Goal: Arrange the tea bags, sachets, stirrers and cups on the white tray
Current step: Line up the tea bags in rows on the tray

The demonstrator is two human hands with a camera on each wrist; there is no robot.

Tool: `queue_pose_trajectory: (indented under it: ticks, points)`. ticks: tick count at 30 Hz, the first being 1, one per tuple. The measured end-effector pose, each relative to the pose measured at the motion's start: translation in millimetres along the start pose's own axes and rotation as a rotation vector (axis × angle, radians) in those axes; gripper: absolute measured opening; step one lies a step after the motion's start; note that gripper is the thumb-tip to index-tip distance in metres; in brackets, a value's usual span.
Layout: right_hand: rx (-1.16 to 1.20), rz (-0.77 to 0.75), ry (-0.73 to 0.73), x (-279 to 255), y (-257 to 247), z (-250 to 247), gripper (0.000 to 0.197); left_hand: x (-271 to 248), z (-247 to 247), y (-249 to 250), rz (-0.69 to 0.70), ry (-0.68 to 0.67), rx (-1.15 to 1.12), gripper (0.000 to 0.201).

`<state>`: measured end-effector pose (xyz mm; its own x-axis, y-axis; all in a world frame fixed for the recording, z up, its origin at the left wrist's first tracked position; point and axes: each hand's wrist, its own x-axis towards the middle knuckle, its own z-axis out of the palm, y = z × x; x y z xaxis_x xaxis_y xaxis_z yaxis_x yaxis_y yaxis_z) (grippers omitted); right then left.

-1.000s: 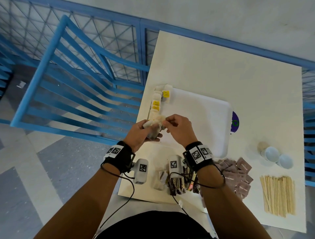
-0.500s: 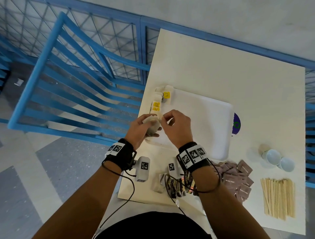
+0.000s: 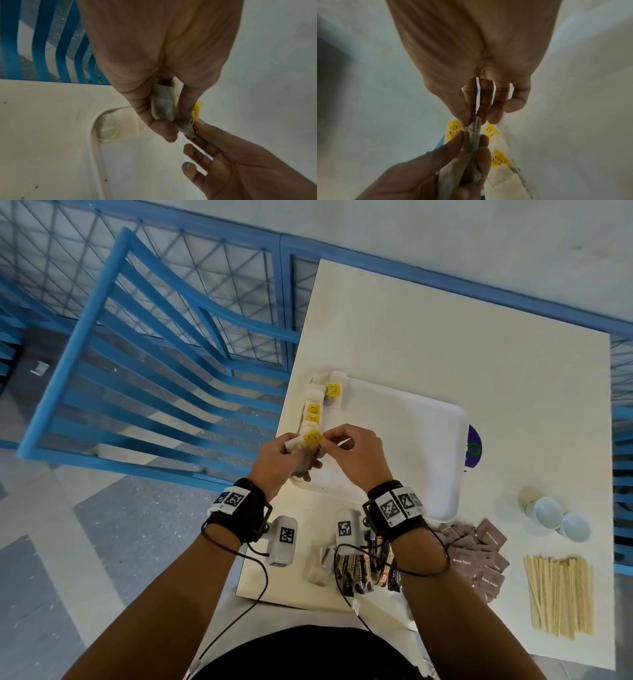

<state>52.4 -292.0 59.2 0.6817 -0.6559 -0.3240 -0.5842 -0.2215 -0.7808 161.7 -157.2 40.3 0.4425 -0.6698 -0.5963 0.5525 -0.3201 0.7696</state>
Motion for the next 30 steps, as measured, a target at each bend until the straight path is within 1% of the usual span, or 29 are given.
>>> queue_pose_trajectory:
  ticks: [1,3,5,7,10,12,14,17,22,25,30]
  points:
    - [0.025,0.018,0.008,2.5,-0.3,-2.1,0.007,0.3,-0.3,0.5,0.004,0.012,0.009,0.03]
    - [0.142,0.092,0.054,10.0,-0.2,-5.7,0.006,1.7,-1.2,0.8,-0.004,0.039,-0.014,0.028]
    - [0.273,0.171,0.123,20.5,0.9,-8.3,0.009,2.9,-3.9,0.6,-0.016,0.073,-0.046,0.024]
    - [0.308,0.225,0.181,34.1,3.7,-8.4,0.014,3.8,-9.0,-0.4,-0.022,0.088,-0.057,0.027]
    - [0.283,0.295,0.232,56.2,8.9,-3.7,0.02,3.9,-17.2,-0.6,-0.019,0.082,-0.054,0.03]
    - [0.236,0.324,0.235,68.4,12.4,2.3,0.015,3.3,-21.1,-0.5,-0.025,0.09,-0.047,0.03]
    - [0.185,0.333,0.232,77.4,16.8,8.7,0.014,2.4,-23.9,-0.5,-0.03,0.105,-0.051,0.029]
    - [0.125,0.346,0.259,83.5,23.7,16.9,0.014,1.4,-27.9,-1.8,-0.039,0.127,-0.07,0.023]
    - [0.098,0.361,0.279,87.7,25.8,20.5,0.014,2.3,-29.1,-1.5,-0.055,0.145,-0.096,0.025]
    - [0.092,0.367,0.285,89.0,26.6,19.7,0.013,1.1,-25.9,1.0,-0.067,0.127,-0.116,0.03]
    - [0.112,0.379,0.298,86.6,30.9,16.4,0.025,0.3,-24.4,4.3,-0.087,0.056,-0.139,0.035]
